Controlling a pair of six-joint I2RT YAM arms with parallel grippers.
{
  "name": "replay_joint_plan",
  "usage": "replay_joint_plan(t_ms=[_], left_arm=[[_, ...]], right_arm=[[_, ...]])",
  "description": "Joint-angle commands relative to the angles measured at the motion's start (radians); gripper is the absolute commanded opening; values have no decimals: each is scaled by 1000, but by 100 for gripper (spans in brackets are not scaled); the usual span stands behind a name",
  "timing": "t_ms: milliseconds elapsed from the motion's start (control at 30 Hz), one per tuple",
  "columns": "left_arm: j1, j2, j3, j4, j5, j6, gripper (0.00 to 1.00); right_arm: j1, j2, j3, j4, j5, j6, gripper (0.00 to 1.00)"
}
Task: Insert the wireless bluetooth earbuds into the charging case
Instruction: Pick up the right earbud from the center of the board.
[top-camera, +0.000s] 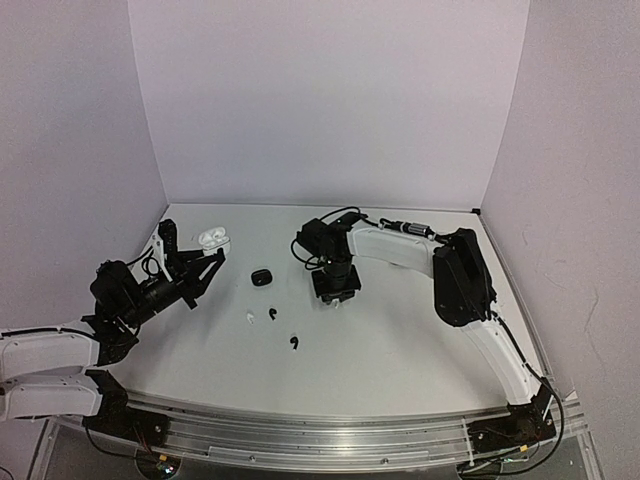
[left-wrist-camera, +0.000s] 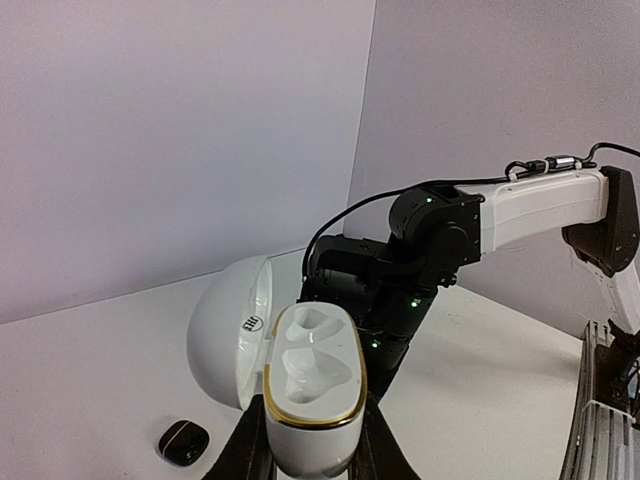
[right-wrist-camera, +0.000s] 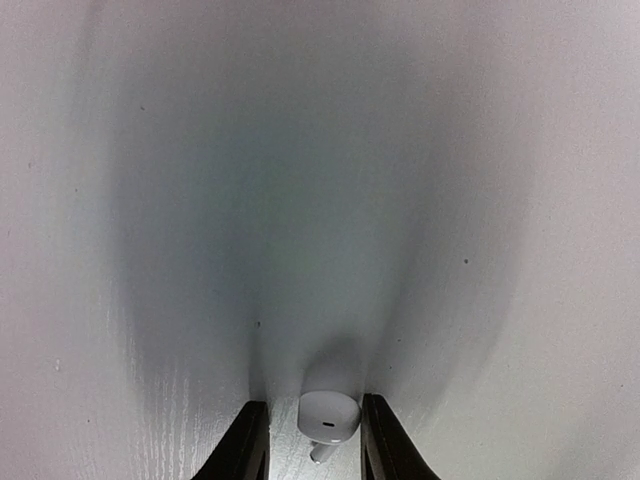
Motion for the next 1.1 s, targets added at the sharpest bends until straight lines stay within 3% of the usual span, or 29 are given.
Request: replay_joint_plan(t_ms=[0, 300, 600, 733, 867, 967, 1067], left_arm=[[-4, 1, 2, 36, 0, -9, 0], [-4, 0, 2, 35, 5, -8, 0], [-4, -1, 2, 33, 12, -5, 0], [-4, -1, 2, 32, 15, -1, 0], [-4, -3, 7, 33, 14, 8, 0], [-4, -4, 19, 33, 12, 15, 0], [-4, -5, 33, 33, 20, 18, 0]], right_arm=[[5, 35, 37, -5, 19, -6, 30], [6, 40, 39, -7, 31, -5, 28], [5, 30, 39, -7, 43, -22, 14], [5, 23, 56, -5, 40, -28, 1], [5, -15, 131, 4, 51, -43, 0], [5, -95, 181, 73, 55, -68, 0], [21, -246, 85, 296, 59, -128, 0]])
